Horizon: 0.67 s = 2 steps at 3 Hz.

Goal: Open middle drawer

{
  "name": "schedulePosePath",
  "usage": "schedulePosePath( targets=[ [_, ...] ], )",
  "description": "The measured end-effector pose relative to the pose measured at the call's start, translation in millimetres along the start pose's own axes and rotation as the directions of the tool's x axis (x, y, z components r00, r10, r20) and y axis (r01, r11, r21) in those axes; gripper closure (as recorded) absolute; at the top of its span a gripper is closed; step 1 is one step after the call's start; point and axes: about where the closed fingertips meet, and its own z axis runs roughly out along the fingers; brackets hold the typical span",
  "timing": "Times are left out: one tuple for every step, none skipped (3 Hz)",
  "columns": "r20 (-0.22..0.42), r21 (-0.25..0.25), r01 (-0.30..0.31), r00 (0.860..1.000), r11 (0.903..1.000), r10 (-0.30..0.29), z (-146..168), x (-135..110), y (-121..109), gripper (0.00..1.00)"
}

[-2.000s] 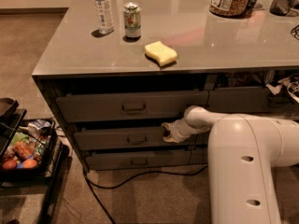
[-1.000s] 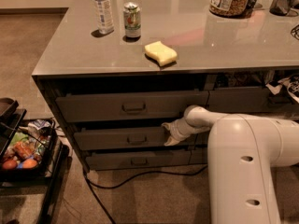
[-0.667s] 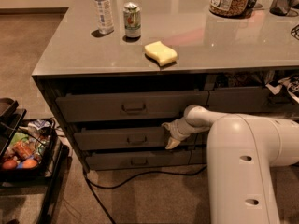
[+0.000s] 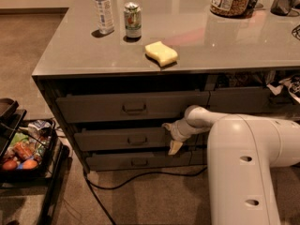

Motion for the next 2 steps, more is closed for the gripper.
schedulePosePath(
  targets=[
    [-0.006,0.036,0.0,1.0,0.9994,0.0,4.6,-2.3,5.2,0.21],
    [-0.002,0.08,-0.006,1.0,0.9967,0.006,10.7,-4.5,11.7,0.24]
  ],
)
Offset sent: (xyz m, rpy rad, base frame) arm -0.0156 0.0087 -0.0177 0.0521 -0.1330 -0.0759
